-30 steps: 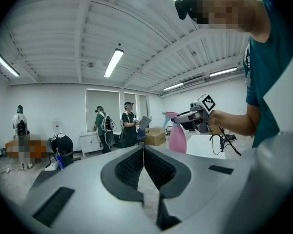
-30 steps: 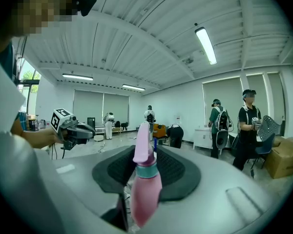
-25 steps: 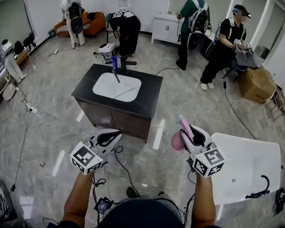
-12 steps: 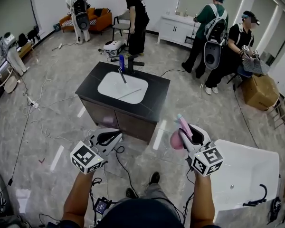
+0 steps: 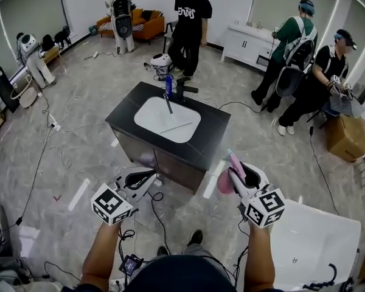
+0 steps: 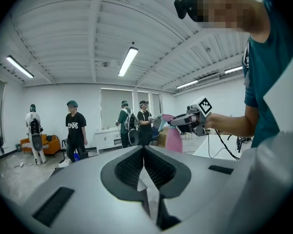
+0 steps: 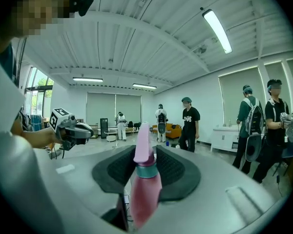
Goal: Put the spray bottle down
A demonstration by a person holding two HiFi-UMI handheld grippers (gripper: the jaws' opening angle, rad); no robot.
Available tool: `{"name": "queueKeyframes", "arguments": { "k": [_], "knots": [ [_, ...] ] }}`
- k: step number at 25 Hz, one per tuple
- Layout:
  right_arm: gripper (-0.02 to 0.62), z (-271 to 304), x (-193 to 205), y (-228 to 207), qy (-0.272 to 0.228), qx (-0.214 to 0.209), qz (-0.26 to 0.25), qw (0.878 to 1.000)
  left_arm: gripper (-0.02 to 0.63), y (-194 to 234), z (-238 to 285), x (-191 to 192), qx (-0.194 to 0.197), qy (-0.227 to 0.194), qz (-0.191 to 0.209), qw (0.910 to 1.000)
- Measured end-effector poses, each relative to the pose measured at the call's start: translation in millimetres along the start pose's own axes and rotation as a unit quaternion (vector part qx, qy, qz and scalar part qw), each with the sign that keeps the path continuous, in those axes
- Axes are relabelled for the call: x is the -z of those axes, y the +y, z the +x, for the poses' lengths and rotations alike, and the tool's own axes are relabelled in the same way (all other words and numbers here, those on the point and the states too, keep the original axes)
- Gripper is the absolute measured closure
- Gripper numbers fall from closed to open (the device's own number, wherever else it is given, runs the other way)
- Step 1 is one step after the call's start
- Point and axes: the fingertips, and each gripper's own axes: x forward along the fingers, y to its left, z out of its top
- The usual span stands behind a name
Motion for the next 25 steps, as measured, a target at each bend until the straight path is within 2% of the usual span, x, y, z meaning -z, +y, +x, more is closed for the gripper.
{"name": "queueKeyframes", "arguments": {
  "k": [15, 25],
  "knots": [
    [0.46, 39, 0, -93, 0.004, -0.051, 0.007, 0.999, 0.601, 15, 77, -9, -0.067, 0.014, -0.011, 0.9976],
    [0.462, 49, 10, -129, 0.011, -0.023, 0.019, 0.999, 0.601, 36, 121, -10, -0.04, 0.014, -0.005, 0.9991]
  ]
}}
